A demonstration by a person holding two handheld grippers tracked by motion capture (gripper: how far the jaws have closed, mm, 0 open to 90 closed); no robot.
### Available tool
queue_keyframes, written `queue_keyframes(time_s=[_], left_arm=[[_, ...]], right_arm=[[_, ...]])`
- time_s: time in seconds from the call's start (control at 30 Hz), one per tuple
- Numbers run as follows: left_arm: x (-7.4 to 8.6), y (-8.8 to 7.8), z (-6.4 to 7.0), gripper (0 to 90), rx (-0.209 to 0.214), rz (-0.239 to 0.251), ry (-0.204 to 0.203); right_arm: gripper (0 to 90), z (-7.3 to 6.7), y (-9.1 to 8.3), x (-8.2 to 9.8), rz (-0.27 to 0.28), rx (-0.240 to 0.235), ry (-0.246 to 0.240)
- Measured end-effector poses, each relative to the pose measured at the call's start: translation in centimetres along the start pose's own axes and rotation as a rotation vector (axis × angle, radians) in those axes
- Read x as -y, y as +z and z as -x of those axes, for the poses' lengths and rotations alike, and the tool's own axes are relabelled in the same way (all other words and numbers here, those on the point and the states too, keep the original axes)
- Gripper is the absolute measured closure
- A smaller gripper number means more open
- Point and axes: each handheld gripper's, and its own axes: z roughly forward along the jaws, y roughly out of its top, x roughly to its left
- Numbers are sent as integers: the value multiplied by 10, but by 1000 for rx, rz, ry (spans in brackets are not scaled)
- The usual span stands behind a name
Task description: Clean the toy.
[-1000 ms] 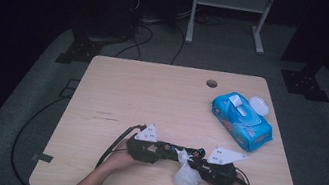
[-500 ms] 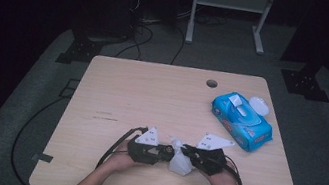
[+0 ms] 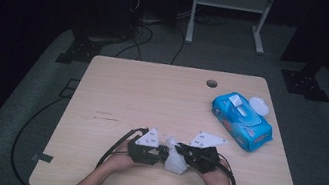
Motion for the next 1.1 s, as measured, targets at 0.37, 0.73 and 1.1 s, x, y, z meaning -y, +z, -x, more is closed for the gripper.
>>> queue_keyframes(time_s=[0.37,0.73,1.1], left_arm=[[1,-1,0,682,-9,3,6],[1,-2,0,682,-16,-4,13],[3,-4,-1,682,-21,-4,1]], right_arm=[[832,1,1,0,-11,70,-46],[831,1,-1,4,10,54,-39],[831,5,-13,13,4,107,-41]])
